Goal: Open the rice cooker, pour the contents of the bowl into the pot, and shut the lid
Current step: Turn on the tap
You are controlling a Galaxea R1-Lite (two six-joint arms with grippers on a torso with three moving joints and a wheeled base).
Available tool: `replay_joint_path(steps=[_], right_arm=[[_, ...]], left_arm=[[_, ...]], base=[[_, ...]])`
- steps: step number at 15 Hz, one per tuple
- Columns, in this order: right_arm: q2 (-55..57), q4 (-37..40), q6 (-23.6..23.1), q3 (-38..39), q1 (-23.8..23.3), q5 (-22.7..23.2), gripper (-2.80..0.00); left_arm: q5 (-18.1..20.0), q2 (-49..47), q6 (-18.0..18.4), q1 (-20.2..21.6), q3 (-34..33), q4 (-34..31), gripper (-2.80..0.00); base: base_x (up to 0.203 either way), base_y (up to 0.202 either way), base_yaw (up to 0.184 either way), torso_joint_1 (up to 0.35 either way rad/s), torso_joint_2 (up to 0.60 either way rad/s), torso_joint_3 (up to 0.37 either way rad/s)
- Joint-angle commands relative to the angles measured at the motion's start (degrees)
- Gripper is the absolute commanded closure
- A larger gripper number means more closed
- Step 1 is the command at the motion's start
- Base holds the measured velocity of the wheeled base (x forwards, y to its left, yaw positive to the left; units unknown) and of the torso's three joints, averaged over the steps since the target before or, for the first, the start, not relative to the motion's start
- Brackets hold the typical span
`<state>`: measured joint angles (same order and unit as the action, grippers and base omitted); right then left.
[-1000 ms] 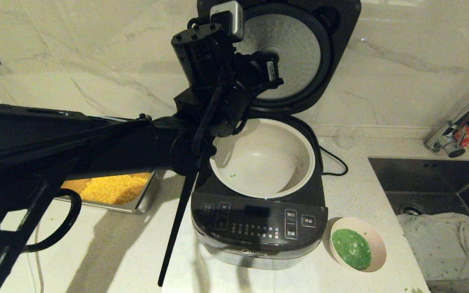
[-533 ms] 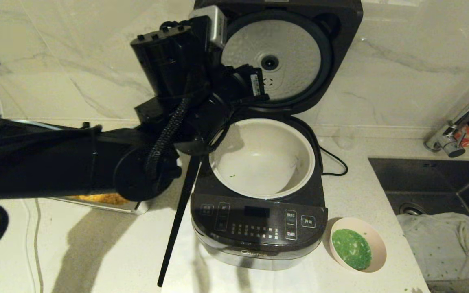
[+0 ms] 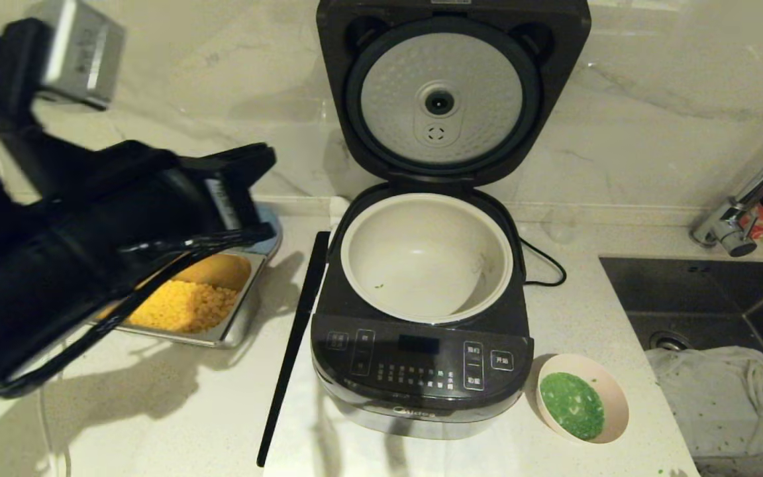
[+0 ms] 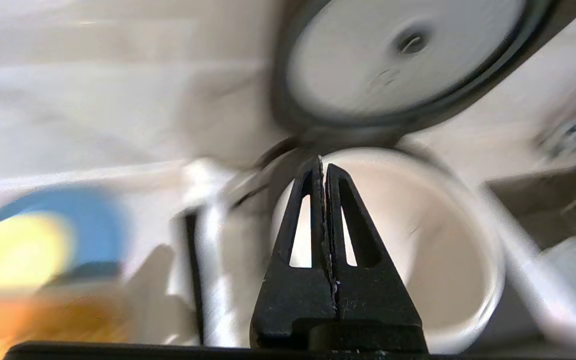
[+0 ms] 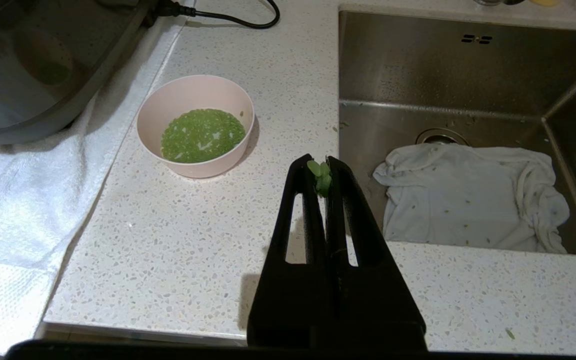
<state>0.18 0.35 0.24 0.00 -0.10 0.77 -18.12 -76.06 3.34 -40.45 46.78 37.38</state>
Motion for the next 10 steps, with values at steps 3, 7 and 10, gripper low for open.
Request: replay_joint_path(steps=[3, 7, 10], right_arm=[[-0.01, 0.00, 0.02, 0.00, 0.01, 0.02, 0.00], [-0.01, 0.00, 0.02, 0.00, 0.01, 0.02, 0.00], [-0.01, 0.00, 0.02, 0.00, 0.01, 0.02, 0.00]], left_arm=[[-2.81, 30.51, 2.51, 7.06, -8.05, -19.88, 0.00], [-7.95, 51.10, 3.75, 23.51, -13.65, -37.83, 0.00], [-15.30, 60.12, -0.39, 31.60, -22.64, -41.80, 0.00]], base=[[0.000, 0.000, 0.000, 0.000, 0.00, 0.000], [0.000, 0.000, 0.000, 0.000, 0.00, 0.000], [0.000, 0.000, 0.000, 0.000, 0.00, 0.000]])
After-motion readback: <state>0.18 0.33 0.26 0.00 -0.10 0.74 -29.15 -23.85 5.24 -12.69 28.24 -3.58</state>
